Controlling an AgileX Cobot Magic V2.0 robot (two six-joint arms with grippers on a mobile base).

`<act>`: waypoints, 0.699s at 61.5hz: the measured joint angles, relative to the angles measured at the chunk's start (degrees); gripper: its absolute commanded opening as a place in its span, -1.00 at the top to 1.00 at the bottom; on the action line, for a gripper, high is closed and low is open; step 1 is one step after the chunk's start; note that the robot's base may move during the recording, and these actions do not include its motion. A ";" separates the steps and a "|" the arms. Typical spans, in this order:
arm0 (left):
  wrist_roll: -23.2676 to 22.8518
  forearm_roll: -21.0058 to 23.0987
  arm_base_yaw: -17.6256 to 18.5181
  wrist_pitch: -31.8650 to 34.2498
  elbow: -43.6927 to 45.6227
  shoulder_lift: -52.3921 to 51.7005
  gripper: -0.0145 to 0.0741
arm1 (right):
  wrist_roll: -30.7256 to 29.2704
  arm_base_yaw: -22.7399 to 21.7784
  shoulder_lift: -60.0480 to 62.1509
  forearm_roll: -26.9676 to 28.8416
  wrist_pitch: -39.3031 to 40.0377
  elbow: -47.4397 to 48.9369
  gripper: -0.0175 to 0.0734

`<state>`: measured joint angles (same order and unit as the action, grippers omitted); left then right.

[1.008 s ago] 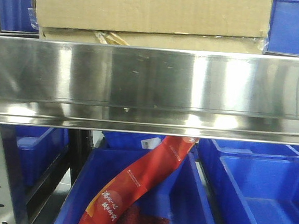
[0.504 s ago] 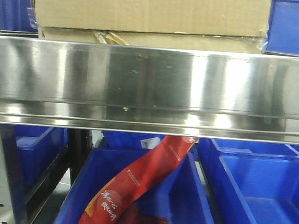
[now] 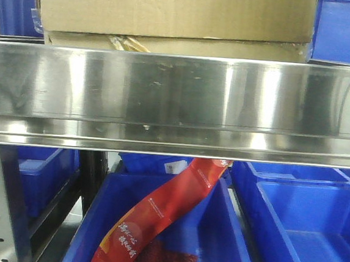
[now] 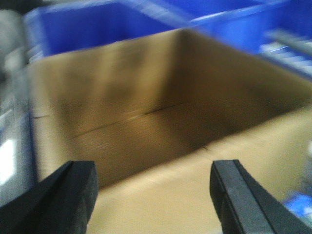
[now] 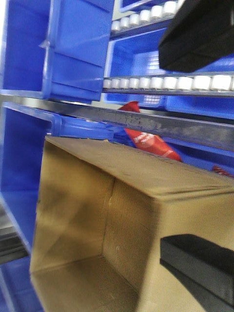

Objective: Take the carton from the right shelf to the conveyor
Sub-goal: 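Close both grippers on the carton's opposite side walls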

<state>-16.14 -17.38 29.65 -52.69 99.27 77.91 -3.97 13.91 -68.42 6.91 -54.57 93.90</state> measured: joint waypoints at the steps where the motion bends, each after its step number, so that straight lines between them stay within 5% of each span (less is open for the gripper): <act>1: -0.83 -1.14 0.00 -2.02 2.21 1.35 -0.22 | 0.00 0.00 -1.64 0.00 -1.43 2.41 -0.62; 12: -3.47 -3.49 -2.68 -15.30 20.41 12.86 -0.22 | 0.00 0.10 -15.12 0.00 -13.23 21.70 -0.62; 30: -3.50 1.23 -11.34 -17.30 32.93 23.90 -0.22 | 0.11 0.10 -30.32 0.00 -15.96 34.38 -0.62; 43: -3.40 1.71 -13.49 -17.68 33.29 28.89 -0.22 | 0.37 0.10 -35.74 0.00 -15.88 34.86 -0.62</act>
<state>-19.54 -15.67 16.16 -70.37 132.56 106.80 -3.60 14.00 -104.16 6.91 -70.44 128.76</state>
